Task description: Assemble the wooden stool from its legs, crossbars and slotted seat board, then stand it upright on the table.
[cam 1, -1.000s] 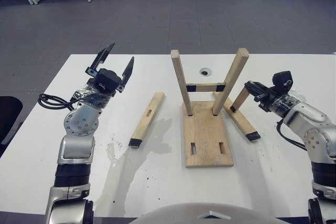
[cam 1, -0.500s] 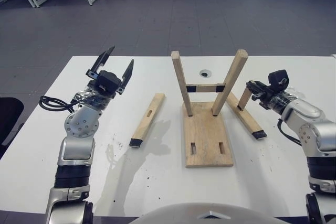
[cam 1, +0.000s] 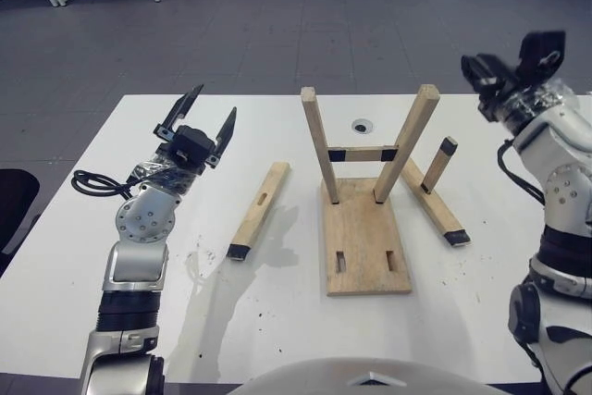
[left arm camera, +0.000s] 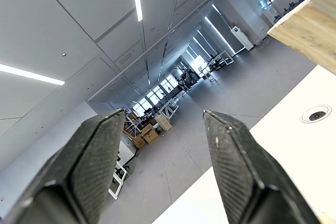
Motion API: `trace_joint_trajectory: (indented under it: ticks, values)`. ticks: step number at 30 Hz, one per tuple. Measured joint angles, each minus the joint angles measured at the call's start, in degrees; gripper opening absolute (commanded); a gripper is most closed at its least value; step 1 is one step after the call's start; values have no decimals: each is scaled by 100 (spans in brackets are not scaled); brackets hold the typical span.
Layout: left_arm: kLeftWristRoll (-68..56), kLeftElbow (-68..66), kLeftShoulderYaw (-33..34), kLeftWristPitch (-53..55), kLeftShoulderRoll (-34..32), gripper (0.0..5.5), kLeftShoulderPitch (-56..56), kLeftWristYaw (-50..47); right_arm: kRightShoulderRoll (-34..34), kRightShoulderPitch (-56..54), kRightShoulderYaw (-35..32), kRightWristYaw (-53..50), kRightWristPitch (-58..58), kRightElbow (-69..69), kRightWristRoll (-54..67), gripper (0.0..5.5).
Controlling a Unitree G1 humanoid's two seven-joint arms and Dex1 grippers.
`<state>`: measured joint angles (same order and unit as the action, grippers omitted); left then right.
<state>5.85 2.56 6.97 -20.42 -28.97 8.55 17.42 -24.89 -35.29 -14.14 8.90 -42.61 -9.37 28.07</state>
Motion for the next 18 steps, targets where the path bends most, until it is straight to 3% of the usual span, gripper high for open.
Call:
trace_joint_trajectory:
  ticks: [7,10,13,18]
  values:
    - [0,-59,-8,0,2,273,6,-27,346,299,820,348,1387,2205,-1047,136]
    - [-3,-68,-4,-2,2,273,6,-28,355,322,794,418,1638,2505,-1135,136]
    - [-4,-67,-5,-3,2,273,6,-28,356,336,557,414,1618,2294,-1057,136]
    - [-5,-46,-3,6,4,273,-8,-30,463,679,-75,209,1230,683,-491,136]
